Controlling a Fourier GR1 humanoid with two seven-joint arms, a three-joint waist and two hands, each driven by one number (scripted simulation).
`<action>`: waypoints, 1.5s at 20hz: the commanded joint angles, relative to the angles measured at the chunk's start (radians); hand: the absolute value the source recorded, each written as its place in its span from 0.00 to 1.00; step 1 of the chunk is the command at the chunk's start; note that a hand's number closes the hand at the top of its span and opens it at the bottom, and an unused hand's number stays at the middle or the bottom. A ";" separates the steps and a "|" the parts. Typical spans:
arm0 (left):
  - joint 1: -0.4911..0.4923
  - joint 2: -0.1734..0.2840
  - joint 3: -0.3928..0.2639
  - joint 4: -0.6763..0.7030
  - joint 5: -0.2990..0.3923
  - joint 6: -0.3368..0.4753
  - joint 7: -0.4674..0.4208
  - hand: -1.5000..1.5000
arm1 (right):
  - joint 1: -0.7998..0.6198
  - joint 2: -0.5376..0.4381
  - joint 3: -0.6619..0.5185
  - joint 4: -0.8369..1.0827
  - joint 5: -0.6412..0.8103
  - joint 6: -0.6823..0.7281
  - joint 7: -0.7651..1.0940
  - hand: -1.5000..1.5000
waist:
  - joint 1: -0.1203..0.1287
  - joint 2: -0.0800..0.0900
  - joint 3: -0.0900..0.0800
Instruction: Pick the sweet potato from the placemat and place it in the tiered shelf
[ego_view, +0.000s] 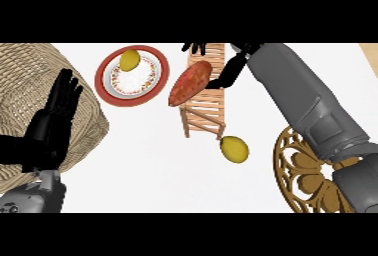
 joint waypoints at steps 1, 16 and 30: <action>0.033 0.000 0.013 0.047 0.013 -0.018 -0.005 0.50 | 0.006 0.012 0.006 0.037 0.021 0.050 -0.044 0.00 | -0.010 0.003 -0.011; 0.038 -0.028 -0.014 0.031 -0.032 0.004 -0.017 0.50 | -0.105 -0.105 -0.200 0.102 -0.169 0.243 0.068 0.00 | 0.012 0.016 -0.011; -0.007 -0.034 -0.028 0.011 -0.016 -0.014 0.027 0.50 | -0.107 -0.380 -0.253 0.141 -0.209 0.362 0.229 0.00 | 0.058 0.052 -0.007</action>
